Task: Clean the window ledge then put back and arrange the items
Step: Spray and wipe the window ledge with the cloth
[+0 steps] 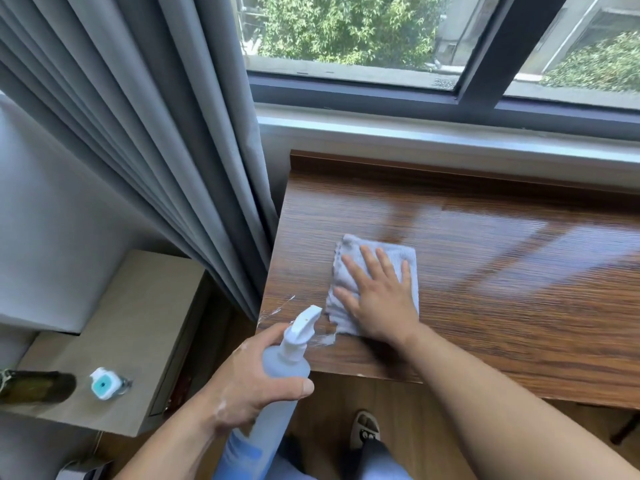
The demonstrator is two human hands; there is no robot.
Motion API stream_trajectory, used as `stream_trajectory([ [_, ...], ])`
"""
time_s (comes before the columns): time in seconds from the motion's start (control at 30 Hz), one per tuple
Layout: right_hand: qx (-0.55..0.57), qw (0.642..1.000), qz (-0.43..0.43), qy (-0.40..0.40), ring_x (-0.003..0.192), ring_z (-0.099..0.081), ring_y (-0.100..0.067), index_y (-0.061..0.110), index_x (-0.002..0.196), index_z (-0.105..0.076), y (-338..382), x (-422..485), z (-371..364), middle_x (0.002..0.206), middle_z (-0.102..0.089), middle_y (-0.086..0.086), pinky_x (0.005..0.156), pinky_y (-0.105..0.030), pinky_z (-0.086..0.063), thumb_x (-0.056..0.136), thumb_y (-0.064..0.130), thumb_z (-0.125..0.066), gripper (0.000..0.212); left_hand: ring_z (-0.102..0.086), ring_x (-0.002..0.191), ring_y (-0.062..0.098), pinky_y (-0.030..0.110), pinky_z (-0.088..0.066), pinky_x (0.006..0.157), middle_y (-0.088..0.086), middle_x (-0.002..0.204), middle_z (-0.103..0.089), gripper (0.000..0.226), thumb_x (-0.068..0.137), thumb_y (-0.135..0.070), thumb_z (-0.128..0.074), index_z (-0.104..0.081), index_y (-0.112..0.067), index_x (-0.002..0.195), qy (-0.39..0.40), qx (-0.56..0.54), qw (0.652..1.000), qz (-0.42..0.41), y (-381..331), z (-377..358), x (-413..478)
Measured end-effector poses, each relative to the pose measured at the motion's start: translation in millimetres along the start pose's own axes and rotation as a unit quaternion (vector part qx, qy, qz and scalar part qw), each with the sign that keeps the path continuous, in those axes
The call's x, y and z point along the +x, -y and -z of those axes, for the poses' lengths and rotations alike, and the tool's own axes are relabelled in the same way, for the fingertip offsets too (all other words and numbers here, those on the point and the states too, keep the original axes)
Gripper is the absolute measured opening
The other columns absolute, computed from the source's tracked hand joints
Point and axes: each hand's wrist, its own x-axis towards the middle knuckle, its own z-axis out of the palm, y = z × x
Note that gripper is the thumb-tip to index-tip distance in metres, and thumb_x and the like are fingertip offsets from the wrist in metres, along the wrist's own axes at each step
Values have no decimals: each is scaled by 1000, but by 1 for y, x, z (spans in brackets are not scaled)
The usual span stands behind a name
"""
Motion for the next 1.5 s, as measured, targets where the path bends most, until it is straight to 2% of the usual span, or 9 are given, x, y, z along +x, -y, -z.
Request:
stream_trajectory([
  [0.13,3,999,-31,8,154,9,-21,46,156,-8,5,26,9,168,4,7,119,-60,5,95,71,-26,69,-68,81,10,36,-57,81,-2,91,-74,55,58,-38,-86,-71,-37,111,-6,-14,1000,19,10,6,-3],
  [0.33,-39,995,68,-61,154,-14,-28,40,154,-29,13,-86,-35,166,-22,-1,116,-64,-11,92,67,-37,68,-68,89,33,53,-55,91,13,97,-73,60,62,-40,-88,-68,-34,118,-9,-28,999,17,19,13,-5],
  [0.5,-36,996,71,-29,155,-9,-27,45,154,-22,18,-47,-27,167,-14,2,118,-66,-6,92,73,-24,69,-68,85,24,53,-55,91,12,96,-73,61,61,-39,-88,-68,-33,118,-5,-40,999,21,22,15,-7],
  [0.7,15,997,-69,-2,154,10,-24,45,156,-10,27,46,11,168,4,5,118,-65,6,96,69,-27,66,-67,82,24,53,-56,88,18,93,-71,56,60,-38,-86,-69,-34,114,-12,-47,999,24,19,17,-15],
  [0.97,-34,997,54,-47,155,-6,-28,42,155,-23,30,-75,-32,168,-13,1,118,-64,-4,93,69,-30,68,-71,84,21,36,-57,81,9,93,-76,49,57,-41,-84,-73,-33,104,-24,-50,998,9,17,25,-20],
  [1.13,-11,999,47,-18,155,8,-22,48,154,-15,36,-30,-19,169,-1,5,119,-61,8,90,74,-20,70,-70,87,29,44,-56,88,9,94,-75,52,61,-37,-85,-72,-35,111,-13,-43,999,11,20,25,-19],
  [1.27,12,999,-36,-12,154,9,-21,47,155,-10,37,30,4,168,3,7,118,-61,7,93,73,-27,69,-68,92,26,46,-53,94,8,100,-73,61,57,-42,-84,-68,-43,117,-23,5,1000,5,19,17,-16],
  [1.43,19,999,-27,-22,154,11,-22,48,155,-9,29,-11,-6,168,5,7,119,-60,11,84,76,-15,76,-69,88,17,39,-55,90,5,99,-75,63,50,-46,-85,-71,-42,112,-13,-3,1000,-14,4,10,-7],
  [1.5,5,999,-13,-50,155,-3,-24,47,153,-20,20,-41,-17,168,-9,5,120,-58,6,87,74,-24,71,-70,87,12,35,-55,88,2,98,-76,63,46,-46,-86,-72,-47,107,-21,-11,1000,-11,1,10,-3],
])
